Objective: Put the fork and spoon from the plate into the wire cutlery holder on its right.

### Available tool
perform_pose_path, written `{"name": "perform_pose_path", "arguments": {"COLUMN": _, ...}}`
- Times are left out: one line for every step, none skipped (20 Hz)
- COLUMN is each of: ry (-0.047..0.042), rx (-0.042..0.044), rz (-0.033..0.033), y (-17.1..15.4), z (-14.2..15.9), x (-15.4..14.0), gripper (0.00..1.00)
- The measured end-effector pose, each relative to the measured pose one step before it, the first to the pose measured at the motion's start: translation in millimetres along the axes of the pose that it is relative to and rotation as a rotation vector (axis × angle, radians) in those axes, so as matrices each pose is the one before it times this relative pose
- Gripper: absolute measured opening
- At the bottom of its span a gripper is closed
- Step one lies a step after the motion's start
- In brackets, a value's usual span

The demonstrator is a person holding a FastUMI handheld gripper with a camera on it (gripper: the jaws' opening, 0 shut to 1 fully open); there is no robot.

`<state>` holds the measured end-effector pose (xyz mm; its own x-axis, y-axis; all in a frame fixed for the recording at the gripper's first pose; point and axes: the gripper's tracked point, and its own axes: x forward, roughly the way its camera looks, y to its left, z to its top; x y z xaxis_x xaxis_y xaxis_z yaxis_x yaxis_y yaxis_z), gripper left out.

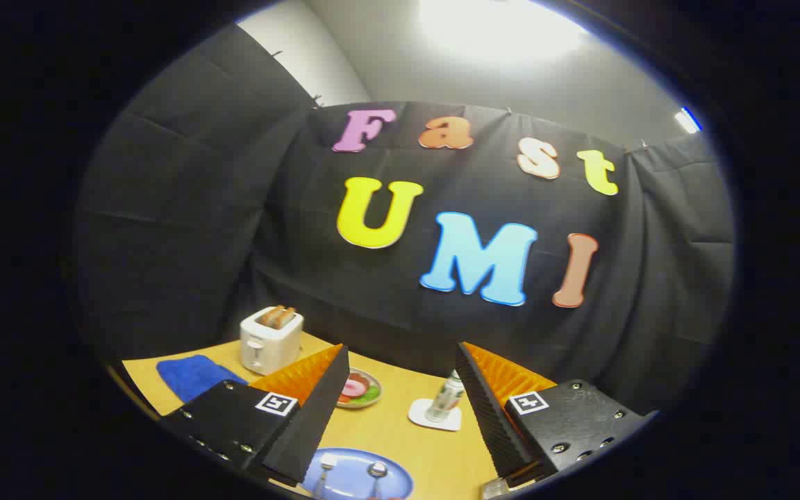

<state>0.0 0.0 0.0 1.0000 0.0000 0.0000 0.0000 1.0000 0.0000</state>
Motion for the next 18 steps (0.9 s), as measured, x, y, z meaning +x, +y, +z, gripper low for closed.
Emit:
{"name": "perform_pose_path", "arguments": {"ry": -0.00227, "rx": 0.06307, "rz": -0.05155, "y": -20.08, "z": -5.31, "x": -3.59, "gripper": 0.95}}
{"name": "perform_pose_path", "arguments": {"ry": 0.019, "rx": 0.02975, "rz": -0.03387, "y": -15.27, "z": -8.35, "x": -3.99, "gripper": 0.95}}
{"name": "perform_pose_path", "arguments": {"ry": -0.00213, "rx": -0.0071, "rz": -0.00344, "y": -11.37, "z": -3.56, "x": -6.79, "gripper": 0.95}}
{"name": "perform_pose_path", "arguments": {"ry": 0.00455, "rx": -0.02108, "rz": -0.01404, "y": -10.24, "z": -2.6, "x": -5.62, "gripper": 0.95}}
{"name": "perform_pose_path", "arguments": {"ry": -0.00717, "rx": -0.01009, "rz": -0.01332, "y": -4.51, "z": 2.29, "x": -5.07, "gripper": 0.95}}
{"name": "perform_pose_path", "arguments": {"ry": -0.00791, "rx": -0.0014, "rz": -0.02057, "y": -6.03, "z": 4.85, "x": -4.41, "gripper": 0.95}}
{"name": "perform_pose_path", "arguments": {"ry": -0.0186, "rx": 0.00491, "rz": -0.00102, "y": -0.85, "z": 5.96, "x": -3.51, "gripper": 0.94}}
{"name": "perform_pose_path", "arguments": {"ry": -0.01023, "rx": -0.00484, "rz": 0.00954, "y": 2.59, "z": 6.49, "x": -1.61, "gripper": 0.94}}
{"name": "perform_pose_path", "arguments": {"ry": 0.00303, "rx": -0.01338, "rz": 0.00692, "y": -0.53, "z": -0.39, "x": -1.11, "gripper": 0.94}}
{"name": "perform_pose_path", "arguments": {"ry": 0.02242, "rx": -0.01122, "rz": 0.01893, "y": 1.77, "z": -2.49, "x": -0.61, "gripper": 0.94}}
{"name": "perform_pose_path", "arguments": {"ry": 0.02977, "rx": -0.004, "rz": 0.0197, "y": 4.18, "z": -5.02, "x": -0.22, "gripper": 0.93}}
{"name": "perform_pose_path", "arguments": {"ry": 0.0175, "rx": 0.00966, "rz": 0.02355, "y": 4.15, "z": -1.95, "x": -0.66, "gripper": 0.93}}
{"name": "perform_pose_path", "arguments": {"ry": 0.01133, "rx": 0.00655, "rz": 0.01738, "y": 3.13, "z": -1.12, "x": 0.92, "gripper": 0.93}}
{"name": "perform_pose_path", "arguments": {"ry": 0.01795, "rx": -0.00825, "rz": 0.01661, "y": 3.42, "z": -5.33, "x": 2.35, "gripper": 0.93}}
{"name": "perform_pose_path", "arguments": {"ry": 0.02981, "rx": -0.01859, "rz": 0.0187, "y": 3.95, "z": -10.95, "x": 1.39, "gripper": 0.93}}
{"name": "perform_pose_path", "arguments": {"ry": 0.03122, "rx": -0.01885, "rz": 0.02551, "y": 6.36, "z": -8.99, "x": 2.04, "gripper": 0.93}}
{"name": "perform_pose_path", "arguments": {"ry": 0.02732, "rx": -0.00998, "rz": 0.0268, "y": 6.2, "z": -7.4, "x": 1.81, "gripper": 0.93}}
{"name": "perform_pose_path", "arguments": {"ry": 0.0198, "rx": 0.00154, "rz": 0.03053, "y": 7.12, "z": -4.81, "x": 2.03, "gripper": 0.93}}
